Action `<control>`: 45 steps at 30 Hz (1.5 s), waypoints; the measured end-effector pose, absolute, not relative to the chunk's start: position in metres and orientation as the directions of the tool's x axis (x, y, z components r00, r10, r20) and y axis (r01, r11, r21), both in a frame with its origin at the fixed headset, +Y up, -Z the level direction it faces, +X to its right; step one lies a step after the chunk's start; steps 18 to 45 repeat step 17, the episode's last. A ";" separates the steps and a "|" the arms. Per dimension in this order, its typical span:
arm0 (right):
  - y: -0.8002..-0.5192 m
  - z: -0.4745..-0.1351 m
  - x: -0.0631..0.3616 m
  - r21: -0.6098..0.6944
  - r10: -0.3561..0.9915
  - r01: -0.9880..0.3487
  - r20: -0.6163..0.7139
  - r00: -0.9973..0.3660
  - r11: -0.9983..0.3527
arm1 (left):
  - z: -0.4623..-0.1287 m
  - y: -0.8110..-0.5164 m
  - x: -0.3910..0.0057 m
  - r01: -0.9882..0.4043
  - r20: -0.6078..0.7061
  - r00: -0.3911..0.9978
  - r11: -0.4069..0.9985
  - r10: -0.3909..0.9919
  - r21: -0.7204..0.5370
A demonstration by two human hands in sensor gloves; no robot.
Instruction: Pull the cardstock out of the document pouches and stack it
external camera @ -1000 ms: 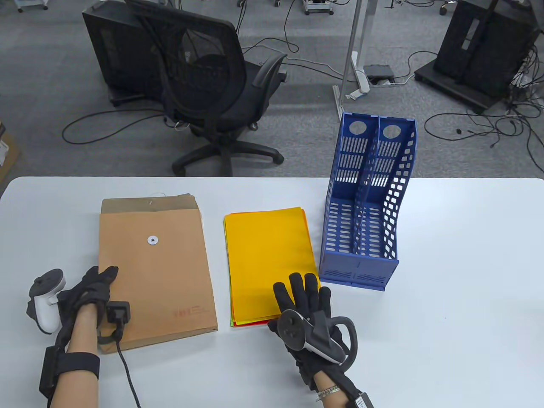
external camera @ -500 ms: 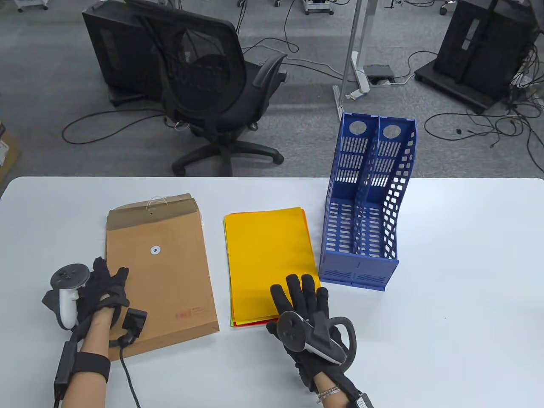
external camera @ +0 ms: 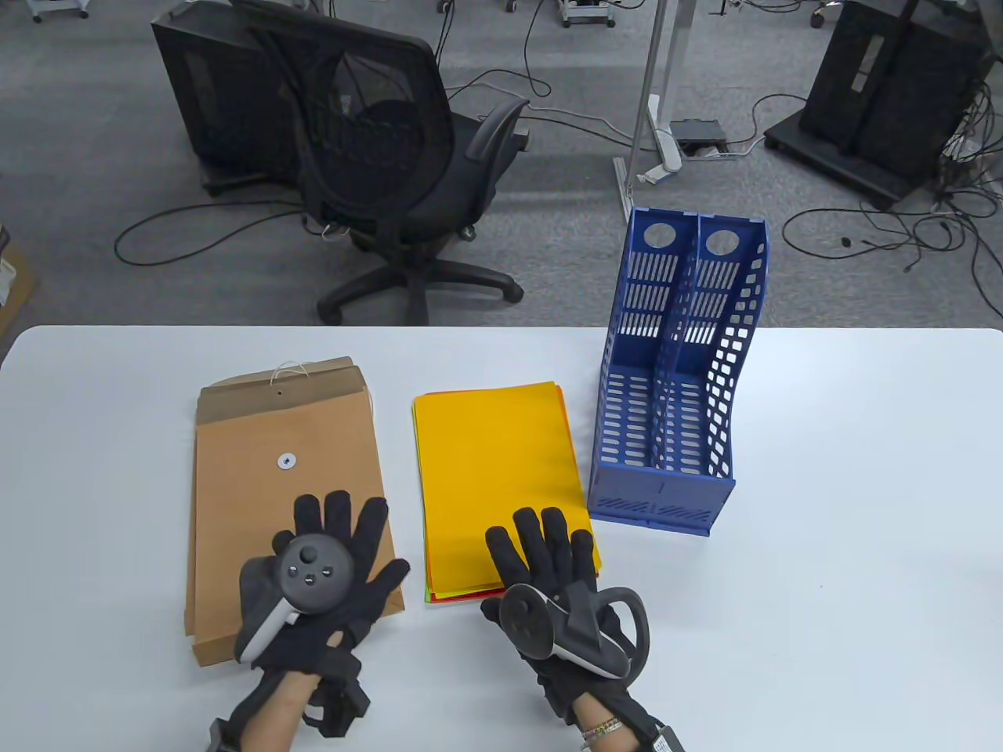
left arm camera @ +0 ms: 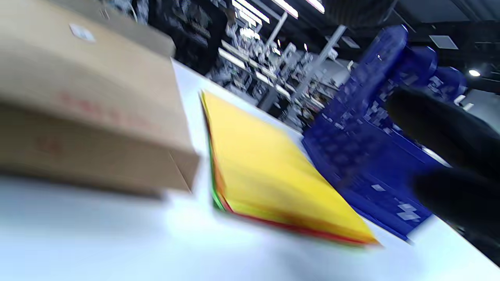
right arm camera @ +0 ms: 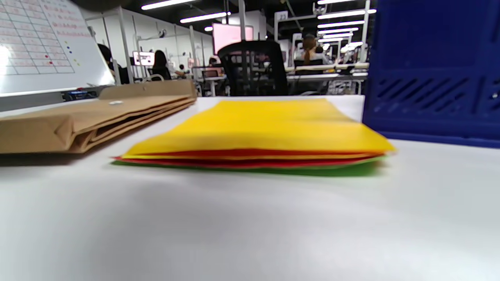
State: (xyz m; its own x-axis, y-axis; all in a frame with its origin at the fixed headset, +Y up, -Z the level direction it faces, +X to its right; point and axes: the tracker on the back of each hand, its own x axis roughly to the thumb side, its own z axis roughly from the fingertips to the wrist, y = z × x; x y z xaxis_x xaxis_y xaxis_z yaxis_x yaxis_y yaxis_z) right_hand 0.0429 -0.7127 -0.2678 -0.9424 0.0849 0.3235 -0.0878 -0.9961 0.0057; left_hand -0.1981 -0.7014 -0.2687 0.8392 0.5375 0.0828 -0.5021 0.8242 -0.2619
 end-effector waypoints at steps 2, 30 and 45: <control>-0.713 -0.267 0.041 0.008 0.084 -0.087 0.330 -0.940 -0.996 | -0.263 -0.715 -0.186 -0.529 0.108 0.807 0.792 0.581 -0.305; -0.715 -0.263 0.032 0.028 0.058 -0.052 0.360 -0.931 -0.998 | -0.261 -0.751 -0.175 -0.465 0.120 0.828 0.791 0.548 -0.398; -0.715 -0.263 0.032 0.028 0.058 -0.052 0.360 -0.931 -0.998 | -0.261 -0.751 -0.175 -0.465 0.120 0.828 0.791 0.548 -0.398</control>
